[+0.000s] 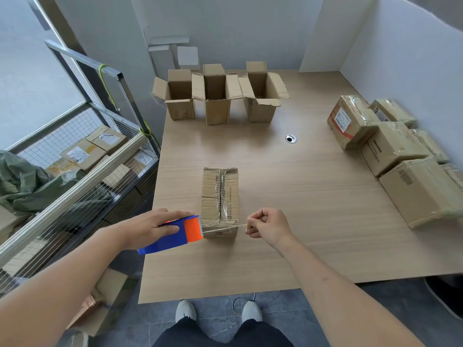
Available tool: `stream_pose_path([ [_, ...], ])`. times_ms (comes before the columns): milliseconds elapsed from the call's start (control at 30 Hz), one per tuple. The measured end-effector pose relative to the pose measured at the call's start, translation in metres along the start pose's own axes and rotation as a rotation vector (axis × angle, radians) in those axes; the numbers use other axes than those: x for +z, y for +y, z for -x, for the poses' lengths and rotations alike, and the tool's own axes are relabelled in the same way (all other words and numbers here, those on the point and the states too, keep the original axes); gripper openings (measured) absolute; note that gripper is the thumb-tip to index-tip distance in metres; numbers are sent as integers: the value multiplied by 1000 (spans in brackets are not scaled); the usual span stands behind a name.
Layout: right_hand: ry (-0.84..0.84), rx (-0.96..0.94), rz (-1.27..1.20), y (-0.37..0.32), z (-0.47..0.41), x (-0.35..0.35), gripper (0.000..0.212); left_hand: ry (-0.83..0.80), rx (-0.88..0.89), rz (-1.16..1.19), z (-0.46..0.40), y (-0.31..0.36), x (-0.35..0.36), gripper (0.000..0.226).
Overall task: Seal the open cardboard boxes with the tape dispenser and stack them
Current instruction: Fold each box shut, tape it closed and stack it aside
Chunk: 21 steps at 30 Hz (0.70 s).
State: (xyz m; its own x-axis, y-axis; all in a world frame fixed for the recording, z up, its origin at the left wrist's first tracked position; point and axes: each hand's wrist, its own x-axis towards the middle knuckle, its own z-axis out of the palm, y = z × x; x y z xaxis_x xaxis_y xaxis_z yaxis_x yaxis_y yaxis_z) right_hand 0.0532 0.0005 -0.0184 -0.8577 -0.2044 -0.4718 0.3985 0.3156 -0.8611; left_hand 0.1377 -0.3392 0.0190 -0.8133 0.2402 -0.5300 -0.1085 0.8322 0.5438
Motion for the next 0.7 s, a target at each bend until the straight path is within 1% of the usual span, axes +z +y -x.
stream_pose_path([
  [133,11,38,6,15,-12,11,6,-26,-43,-47,-12,-5,1,46],
  [200,17,44,3,23,-17,14,8,-36,-56,-76,-20,-7,3,46],
  [300,21,46,-20,33,-24,18,11,-13,-58,-119,-31,-10,6,46],
  [400,35,62,-69,41,-29,27,4,-4,-52,-158,-39,-11,5,48],
  [433,43,70,-67,43,-30,30,15,-10,-52,-161,-40,-11,4,49],
  [500,46,102,-4,50,-30,31,52,-22,-48,-157,-42,-12,2,49],
  [533,40,115,41,53,-28,31,61,-27,-45,-154,-43,-13,2,49],
  [567,35,104,73,54,-26,31,61,-30,-40,-154,-43,-14,2,49],
  [600,47,57,111,55,-24,32,55,-32,-37,-154,-44,-14,2,49],
  [633,87,-36,168,56,-22,33,46,-35,-34,-150,-44,-15,2,49],
  [667,148,-164,246,55,-21,36,40,-39,-32,-144,-44,-15,2,49],
  [700,197,-308,334,55,-22,39,38,-44,-30,-138,-45,-15,2,49],
])
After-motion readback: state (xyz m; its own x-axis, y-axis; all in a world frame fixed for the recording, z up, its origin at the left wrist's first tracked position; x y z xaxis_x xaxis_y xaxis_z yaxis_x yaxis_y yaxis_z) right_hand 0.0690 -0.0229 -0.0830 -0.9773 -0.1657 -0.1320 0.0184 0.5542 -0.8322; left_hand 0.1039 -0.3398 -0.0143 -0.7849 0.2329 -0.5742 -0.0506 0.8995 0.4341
